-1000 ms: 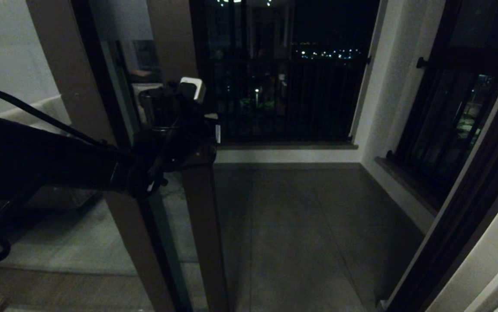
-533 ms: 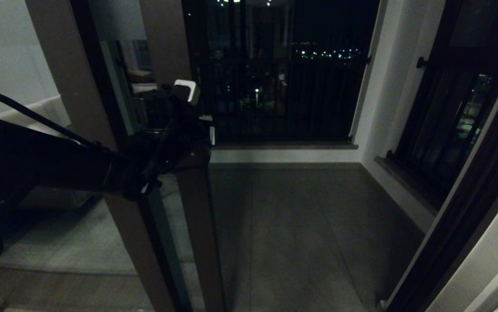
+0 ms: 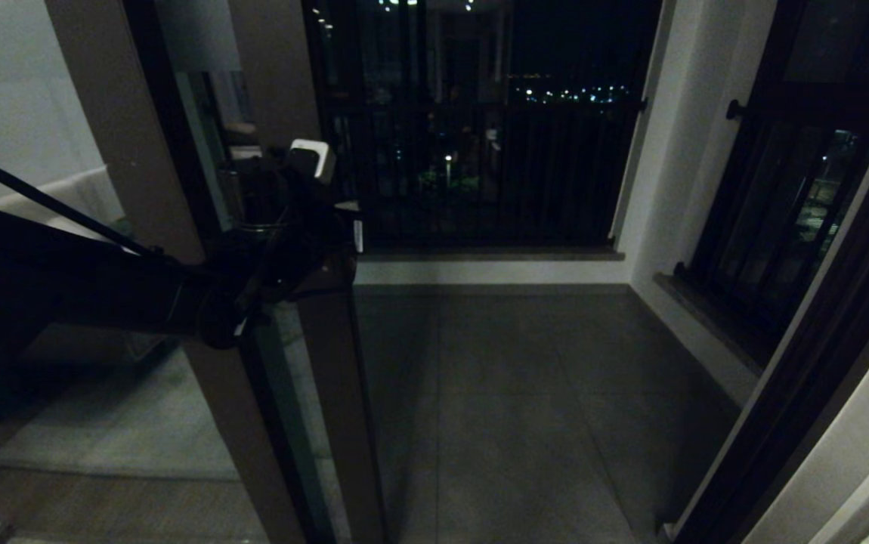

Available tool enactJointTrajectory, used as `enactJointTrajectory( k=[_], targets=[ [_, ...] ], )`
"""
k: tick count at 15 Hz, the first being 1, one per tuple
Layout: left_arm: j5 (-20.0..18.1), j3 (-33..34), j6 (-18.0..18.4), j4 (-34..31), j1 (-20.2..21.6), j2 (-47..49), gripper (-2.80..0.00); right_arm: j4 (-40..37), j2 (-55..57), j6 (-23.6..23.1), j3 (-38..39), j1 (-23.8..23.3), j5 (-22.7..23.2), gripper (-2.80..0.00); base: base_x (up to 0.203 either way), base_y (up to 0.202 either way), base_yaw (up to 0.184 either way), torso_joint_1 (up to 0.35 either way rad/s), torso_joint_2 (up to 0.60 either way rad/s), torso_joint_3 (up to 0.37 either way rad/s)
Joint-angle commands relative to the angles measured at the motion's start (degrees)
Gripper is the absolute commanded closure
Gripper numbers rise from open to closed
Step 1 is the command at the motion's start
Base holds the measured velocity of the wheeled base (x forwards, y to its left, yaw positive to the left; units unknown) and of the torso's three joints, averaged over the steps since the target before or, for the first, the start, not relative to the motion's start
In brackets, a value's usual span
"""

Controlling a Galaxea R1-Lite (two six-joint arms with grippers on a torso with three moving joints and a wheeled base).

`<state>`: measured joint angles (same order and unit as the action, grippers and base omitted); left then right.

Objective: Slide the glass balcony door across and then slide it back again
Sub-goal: Open the slid door

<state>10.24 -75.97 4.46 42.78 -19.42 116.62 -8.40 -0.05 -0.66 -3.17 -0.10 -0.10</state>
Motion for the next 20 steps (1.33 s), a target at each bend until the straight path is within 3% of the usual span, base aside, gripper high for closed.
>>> enactJointTrajectory(
  k=[1, 20],
  targets=[
    [0.0, 0.1, 0.0, 0.2, 0.2, 0.0, 0.00, 0.0, 0.0, 0.0, 0.0, 0.0, 0.0, 0.00, 0.000, 0.000, 0.000, 0.000, 0.00, 0.000],
    [-0.6, 2.1, -0.1, 0.2, 3.3, -1.6, 0.00, 0.0, 0.0, 0.0, 0.0, 0.0, 0.0, 0.00, 0.000, 0.000, 0.000, 0.000, 0.00, 0.000]
  ],
)
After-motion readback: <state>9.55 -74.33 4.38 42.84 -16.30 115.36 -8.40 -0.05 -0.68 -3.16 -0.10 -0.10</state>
